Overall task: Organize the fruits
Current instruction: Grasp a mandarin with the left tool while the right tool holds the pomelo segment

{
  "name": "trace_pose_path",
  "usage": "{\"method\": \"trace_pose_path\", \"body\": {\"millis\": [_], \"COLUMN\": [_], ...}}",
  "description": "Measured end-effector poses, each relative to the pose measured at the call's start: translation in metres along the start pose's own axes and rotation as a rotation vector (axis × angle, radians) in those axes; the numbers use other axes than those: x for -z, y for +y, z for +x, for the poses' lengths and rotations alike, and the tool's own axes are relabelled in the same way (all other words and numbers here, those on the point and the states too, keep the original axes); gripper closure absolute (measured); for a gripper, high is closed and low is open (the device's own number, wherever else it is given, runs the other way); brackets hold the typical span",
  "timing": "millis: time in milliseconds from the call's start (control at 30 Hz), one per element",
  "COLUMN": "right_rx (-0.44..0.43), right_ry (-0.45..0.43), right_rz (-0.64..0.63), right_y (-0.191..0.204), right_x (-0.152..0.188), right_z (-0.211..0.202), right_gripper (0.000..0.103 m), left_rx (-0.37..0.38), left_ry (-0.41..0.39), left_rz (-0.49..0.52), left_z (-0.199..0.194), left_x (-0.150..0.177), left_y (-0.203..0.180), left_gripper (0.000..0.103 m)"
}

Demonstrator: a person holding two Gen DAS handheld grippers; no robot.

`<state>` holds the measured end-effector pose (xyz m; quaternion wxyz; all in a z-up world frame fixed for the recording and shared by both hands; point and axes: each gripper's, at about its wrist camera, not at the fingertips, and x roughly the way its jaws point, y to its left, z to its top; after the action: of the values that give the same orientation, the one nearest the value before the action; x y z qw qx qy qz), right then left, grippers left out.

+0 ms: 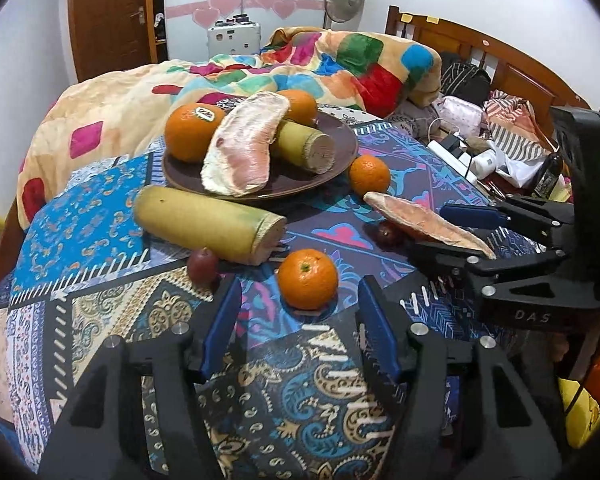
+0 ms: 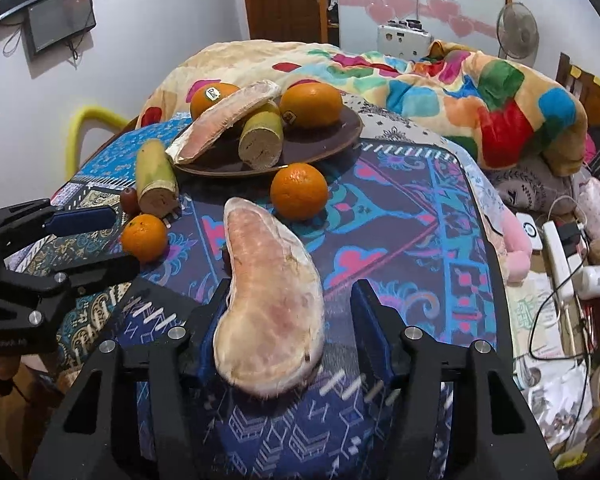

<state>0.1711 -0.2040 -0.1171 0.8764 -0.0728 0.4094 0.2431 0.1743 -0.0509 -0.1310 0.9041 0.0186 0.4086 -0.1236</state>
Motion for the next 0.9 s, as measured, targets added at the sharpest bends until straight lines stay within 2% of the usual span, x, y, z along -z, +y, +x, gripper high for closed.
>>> {"method": "trace_pose_path", "body": {"millis": [67, 133, 200, 267, 400, 667, 900], "right_rx": [0.005, 0.012, 0.026, 0.021, 0.014, 0.014, 0.020], "right_ry": [-0.010, -0.020, -0.026, -0.029, -0.036, -0.080, -0.140], "right_rz": [-0.007, -0.020, -0.029, -0.029, -0.009, 0.008, 0.004], "right_y": [0.001, 0.003, 0.003, 0.002, -0.002, -0.007, -0.006], "right_x": [0.001, 0.003, 0.005, 0.005, 0.005, -0.004, -0.024], "right_z": [0.000, -0.001, -0.002, -0.003, -0.006, -0.019, -0.031], "right_gripper": [0.054, 0.067, 0.073, 0.074, 0.075, 0.075, 0.075], "left_rx": [0.000, 0.002, 0.005, 0.013, 0.019, 0.020, -0.025], "left_ry": [0.004, 0.010, 0.018, 0.027, 0.020, -0.009, -0.077], "left_rz": [0.003, 0.003, 0.000, -0.006, -0.012, -0.024, -0.039], "left_z": [0.005, 0.009, 0.014, 0.018, 0.019, 0.003, -0.019], "left_x": [-0.002, -0.003, -0.004, -0.003, -0.003, -0.006, -0.025], "left_y": [-0.001, -0.002, -0.002, -0.001, 0.000, 0.008, 0.026], "left_gripper": [0.045, 0.049, 0.054, 0.062, 0.070, 0.070, 0.070]}}
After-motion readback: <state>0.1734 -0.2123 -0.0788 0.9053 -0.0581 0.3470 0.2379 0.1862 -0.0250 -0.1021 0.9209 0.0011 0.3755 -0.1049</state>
